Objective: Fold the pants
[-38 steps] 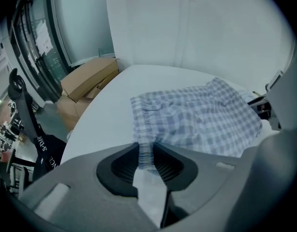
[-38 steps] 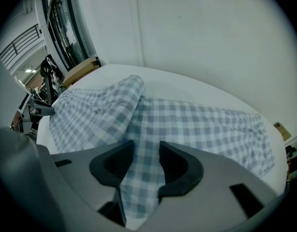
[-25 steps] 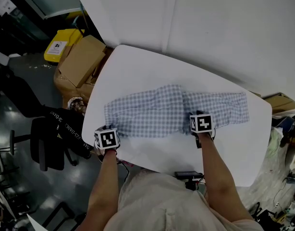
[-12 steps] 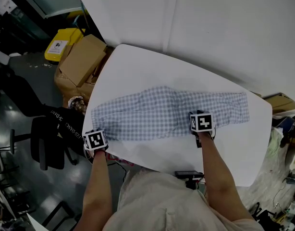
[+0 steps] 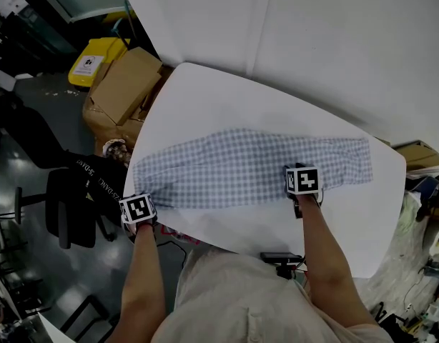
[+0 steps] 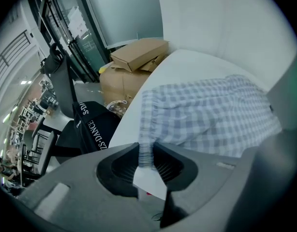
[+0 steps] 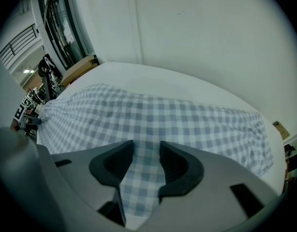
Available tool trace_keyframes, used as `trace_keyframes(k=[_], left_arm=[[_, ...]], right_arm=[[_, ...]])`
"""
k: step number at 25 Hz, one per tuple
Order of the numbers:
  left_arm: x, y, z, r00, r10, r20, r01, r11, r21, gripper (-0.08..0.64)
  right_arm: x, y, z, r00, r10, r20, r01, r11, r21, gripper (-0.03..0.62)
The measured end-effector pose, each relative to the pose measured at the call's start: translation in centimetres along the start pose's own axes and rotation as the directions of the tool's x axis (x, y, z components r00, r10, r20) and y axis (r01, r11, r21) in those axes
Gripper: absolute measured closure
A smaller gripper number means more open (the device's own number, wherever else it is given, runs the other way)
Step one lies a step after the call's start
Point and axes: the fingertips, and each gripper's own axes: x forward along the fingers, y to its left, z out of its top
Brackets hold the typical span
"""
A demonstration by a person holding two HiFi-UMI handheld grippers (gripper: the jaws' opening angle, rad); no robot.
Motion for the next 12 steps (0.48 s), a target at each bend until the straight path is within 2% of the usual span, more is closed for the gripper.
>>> trace_keyframes(k=[12], left_arm=[[0.28, -0.46, -0.16, 0.998, -0.061, 0.015, 0.061, 0.998, -0.013, 0.461]], right_arm=[[-0.08, -0.11, 0.03, 1.000, 0.000, -0.002, 0.000, 1.000, -0.002, 0.411]])
